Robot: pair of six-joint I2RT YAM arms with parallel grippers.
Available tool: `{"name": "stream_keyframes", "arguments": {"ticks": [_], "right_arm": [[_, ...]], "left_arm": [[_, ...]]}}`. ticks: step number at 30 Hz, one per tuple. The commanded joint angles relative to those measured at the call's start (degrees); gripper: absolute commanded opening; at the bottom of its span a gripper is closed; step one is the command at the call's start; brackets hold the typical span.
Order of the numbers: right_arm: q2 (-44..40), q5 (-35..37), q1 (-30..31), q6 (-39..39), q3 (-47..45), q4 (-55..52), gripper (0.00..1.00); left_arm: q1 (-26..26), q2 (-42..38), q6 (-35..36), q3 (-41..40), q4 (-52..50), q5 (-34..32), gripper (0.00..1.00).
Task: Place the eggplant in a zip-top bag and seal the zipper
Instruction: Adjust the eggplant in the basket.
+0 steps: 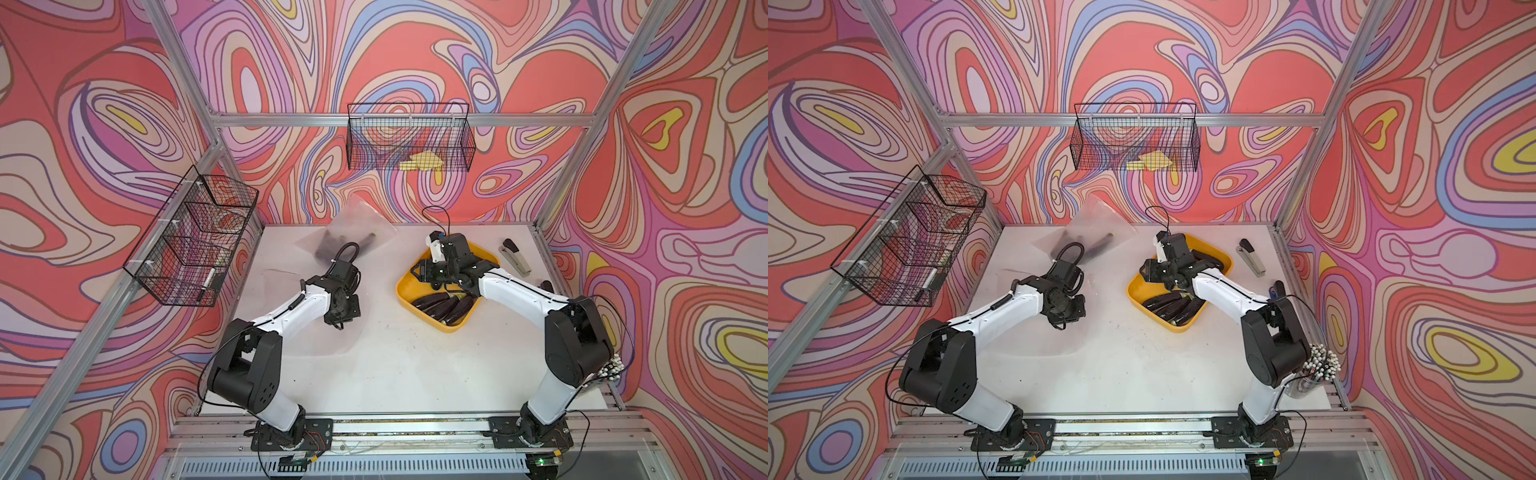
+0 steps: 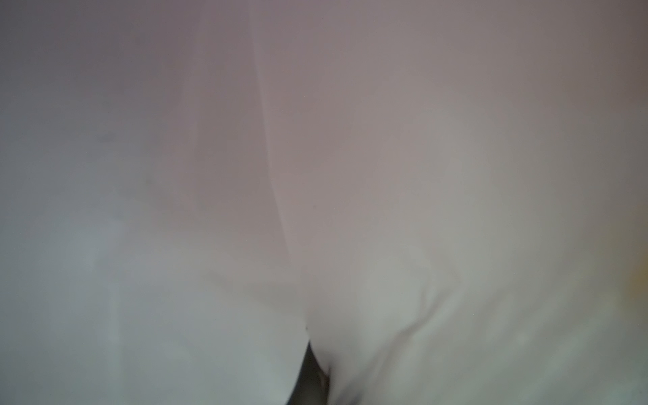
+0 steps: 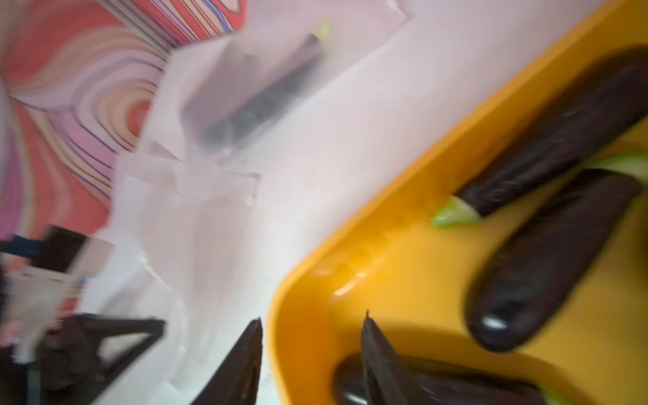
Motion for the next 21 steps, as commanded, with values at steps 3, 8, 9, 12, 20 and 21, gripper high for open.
{"name": "stream_keyframes", "arguments": {"ticks": [3,8,9,12,20,21], "right_arm": [[0.4,4.4,0.3,-25.4,0.4,-16.9,0.54],[3.2,4.7,0.3,-34.8,0.9,-20.5,0.6],[3.5,5.7,0.3,-35.8,0.6,-20.5,0.61],[5.3,9.2,0.2,-37.4,0.2,-18.7,0.62],[11.2,15.4,0.5,-39.5,2.0,-14.1,0.62],[11.7,15.9,0.4,-40.0,2.1,-13.6,0.62]], "left_arm": [[0.1,1.5,1.3,1.4,0.5,0.6,0.0],[0.1,2.4,2.1,2.6,0.2,0.8,0.0],[0.1,2.3,2.1,2.8,0.2,0.8,0.0],[0.1,2.0,2.2,3.4,0.3,1.2,0.0],[0.1,2.2,3.1,4.1,-1.4,1.6,0.0],[0.1,2.2,3.2,4.0,-1.4,1.7,0.0]]}}
